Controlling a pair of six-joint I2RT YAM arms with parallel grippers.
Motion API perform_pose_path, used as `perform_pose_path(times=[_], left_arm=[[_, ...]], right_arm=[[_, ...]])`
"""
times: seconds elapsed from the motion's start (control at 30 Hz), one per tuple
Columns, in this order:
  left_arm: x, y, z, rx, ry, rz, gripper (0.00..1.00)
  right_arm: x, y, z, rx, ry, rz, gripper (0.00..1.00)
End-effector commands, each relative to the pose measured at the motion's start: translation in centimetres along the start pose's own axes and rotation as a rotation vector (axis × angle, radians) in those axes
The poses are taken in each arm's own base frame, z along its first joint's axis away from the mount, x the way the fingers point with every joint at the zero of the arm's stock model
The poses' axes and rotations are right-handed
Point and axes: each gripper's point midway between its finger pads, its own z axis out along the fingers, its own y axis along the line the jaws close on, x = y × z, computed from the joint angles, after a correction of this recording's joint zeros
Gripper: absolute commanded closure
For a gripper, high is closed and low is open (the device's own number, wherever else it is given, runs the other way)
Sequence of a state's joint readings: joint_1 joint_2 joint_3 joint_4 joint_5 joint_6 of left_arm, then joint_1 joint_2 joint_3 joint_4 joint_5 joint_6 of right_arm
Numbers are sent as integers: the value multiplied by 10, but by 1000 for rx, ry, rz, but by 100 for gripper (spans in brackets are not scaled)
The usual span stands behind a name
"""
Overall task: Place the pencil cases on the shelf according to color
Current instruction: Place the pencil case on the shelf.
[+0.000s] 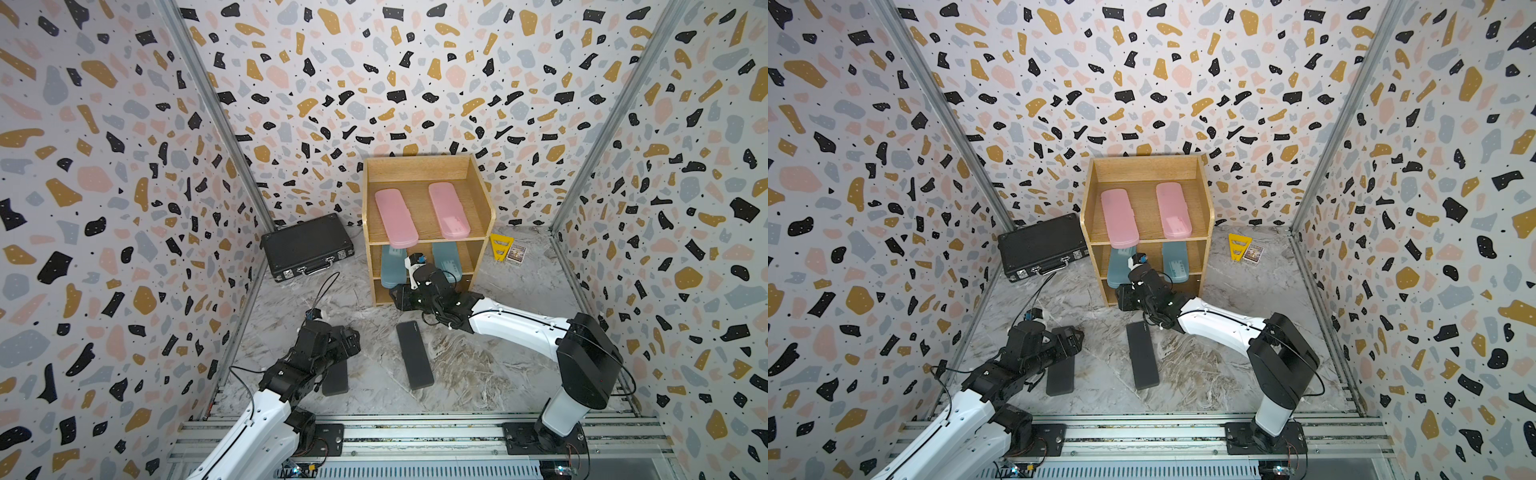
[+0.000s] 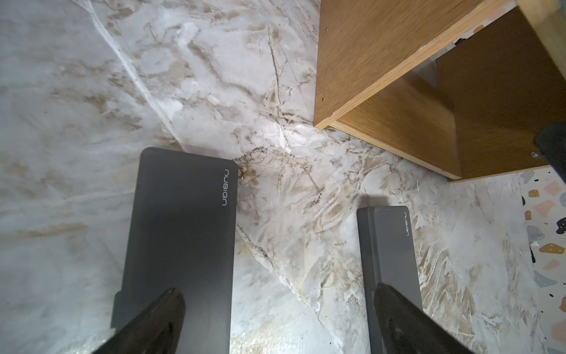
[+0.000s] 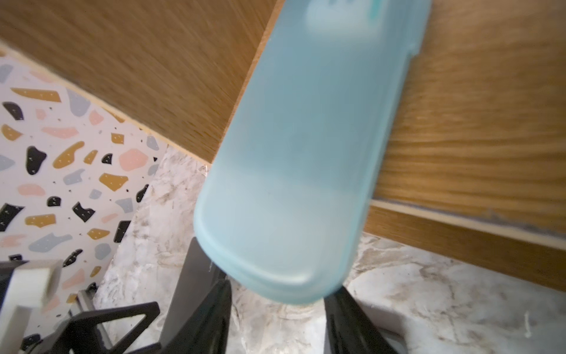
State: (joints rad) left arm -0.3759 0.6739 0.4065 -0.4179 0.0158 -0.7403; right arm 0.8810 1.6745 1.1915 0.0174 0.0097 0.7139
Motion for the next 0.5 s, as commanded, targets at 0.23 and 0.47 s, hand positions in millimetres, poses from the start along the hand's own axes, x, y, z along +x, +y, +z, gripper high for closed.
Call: perform_pose_path(times=[0.23, 0.47], left_arm=[[9, -5, 4, 43, 37, 3, 0], [25, 20, 7, -54, 79, -25, 0]], right_arm=[[45, -15, -64, 83, 106, -83, 0], [97, -33, -84, 171, 230, -143, 0]])
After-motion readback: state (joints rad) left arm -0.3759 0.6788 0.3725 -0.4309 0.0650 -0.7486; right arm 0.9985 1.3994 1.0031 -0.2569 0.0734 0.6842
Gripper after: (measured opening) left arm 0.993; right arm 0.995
